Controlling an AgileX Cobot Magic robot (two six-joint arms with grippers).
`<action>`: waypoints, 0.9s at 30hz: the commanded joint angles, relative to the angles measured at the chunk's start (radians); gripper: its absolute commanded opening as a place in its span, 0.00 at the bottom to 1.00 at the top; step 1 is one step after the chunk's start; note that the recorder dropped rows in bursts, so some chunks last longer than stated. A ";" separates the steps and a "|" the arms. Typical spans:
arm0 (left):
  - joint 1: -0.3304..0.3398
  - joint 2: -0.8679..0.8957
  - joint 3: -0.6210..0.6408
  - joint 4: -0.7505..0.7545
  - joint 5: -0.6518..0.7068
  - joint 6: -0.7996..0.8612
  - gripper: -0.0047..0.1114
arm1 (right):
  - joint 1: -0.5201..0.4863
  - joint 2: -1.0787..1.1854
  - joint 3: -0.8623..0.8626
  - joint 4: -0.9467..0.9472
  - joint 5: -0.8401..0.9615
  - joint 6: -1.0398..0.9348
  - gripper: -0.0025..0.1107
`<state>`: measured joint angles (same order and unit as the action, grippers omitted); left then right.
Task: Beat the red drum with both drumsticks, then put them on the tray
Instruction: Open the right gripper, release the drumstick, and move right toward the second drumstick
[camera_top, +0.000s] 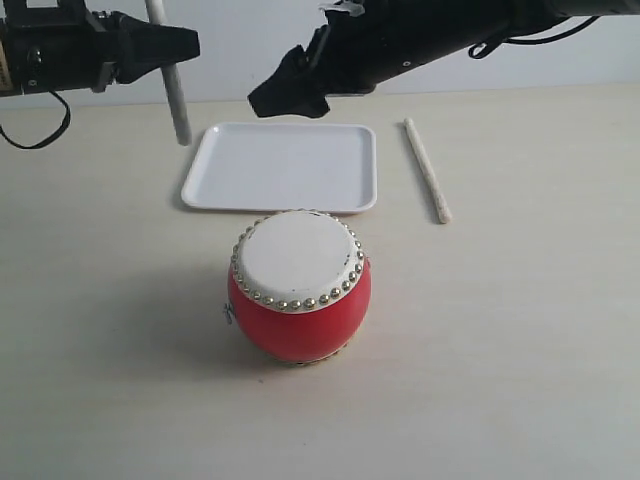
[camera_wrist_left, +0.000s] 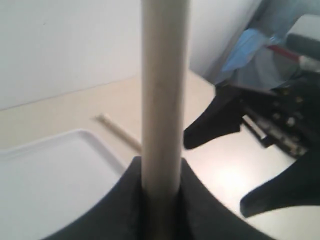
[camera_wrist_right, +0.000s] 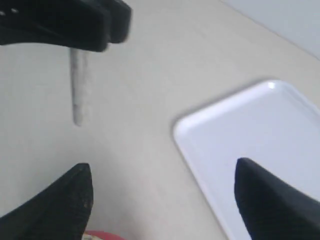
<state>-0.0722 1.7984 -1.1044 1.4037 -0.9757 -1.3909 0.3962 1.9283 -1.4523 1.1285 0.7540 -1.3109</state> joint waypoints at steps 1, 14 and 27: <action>-0.017 -0.065 -0.012 0.169 0.279 -0.131 0.04 | -0.003 -0.031 -0.001 -0.210 -0.133 0.216 0.68; -0.030 -0.088 -0.009 0.341 0.627 -0.304 0.04 | -0.091 -0.042 -0.001 -0.485 -0.178 0.520 0.64; -0.040 -0.088 0.032 -0.442 1.348 0.659 0.04 | -0.108 -0.042 -0.001 -0.663 -0.132 0.618 0.63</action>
<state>-0.0974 1.7190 -1.0463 1.3640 0.2739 -1.2034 0.2909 1.8983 -1.4523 0.5500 0.6166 -0.7534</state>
